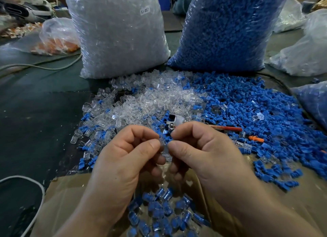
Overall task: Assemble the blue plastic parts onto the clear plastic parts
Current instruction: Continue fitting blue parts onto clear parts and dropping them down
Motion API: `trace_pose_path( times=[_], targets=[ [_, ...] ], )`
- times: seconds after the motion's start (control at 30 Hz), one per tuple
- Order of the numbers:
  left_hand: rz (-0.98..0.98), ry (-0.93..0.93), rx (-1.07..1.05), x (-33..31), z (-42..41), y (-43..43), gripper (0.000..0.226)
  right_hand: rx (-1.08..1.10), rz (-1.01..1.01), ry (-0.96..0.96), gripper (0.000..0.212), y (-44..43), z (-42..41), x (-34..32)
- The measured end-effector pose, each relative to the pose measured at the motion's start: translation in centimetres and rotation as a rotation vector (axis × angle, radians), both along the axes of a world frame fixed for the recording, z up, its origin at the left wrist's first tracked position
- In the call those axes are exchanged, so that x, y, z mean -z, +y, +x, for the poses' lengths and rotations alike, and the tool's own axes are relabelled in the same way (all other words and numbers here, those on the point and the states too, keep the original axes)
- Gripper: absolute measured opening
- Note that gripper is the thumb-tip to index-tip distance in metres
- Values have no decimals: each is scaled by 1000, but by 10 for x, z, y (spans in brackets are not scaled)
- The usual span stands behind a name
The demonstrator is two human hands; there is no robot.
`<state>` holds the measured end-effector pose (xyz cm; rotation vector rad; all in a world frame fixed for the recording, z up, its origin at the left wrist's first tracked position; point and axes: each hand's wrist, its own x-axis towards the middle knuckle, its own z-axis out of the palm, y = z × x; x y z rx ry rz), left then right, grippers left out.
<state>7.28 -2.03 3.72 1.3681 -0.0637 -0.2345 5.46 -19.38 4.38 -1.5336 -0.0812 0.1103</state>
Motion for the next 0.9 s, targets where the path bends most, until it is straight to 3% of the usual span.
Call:
trace_pose_path(
  times=[0.23, 0.5, 0.6, 0.73, 0.9],
  targets=[
    [57, -73, -31, 3, 1, 0, 35, -11, -2, -21, 24, 1, 1, -5],
    [154, -207, -28, 4, 0, -2, 27, 31, 121, 66, 14, 0, 2, -7],
    [213, -211, -32, 2, -1, -2, 32, 30, 6, 55, 12, -1, 0, -9],
    [497, -379, -55, -1, -4, -5, 30, 77, -261, -31, 10, -2, -2, -8],
    [578, -567, -75, 1, -2, -6, 21, -18, 218, 229, 6, 0, -1, -12]
  ],
)
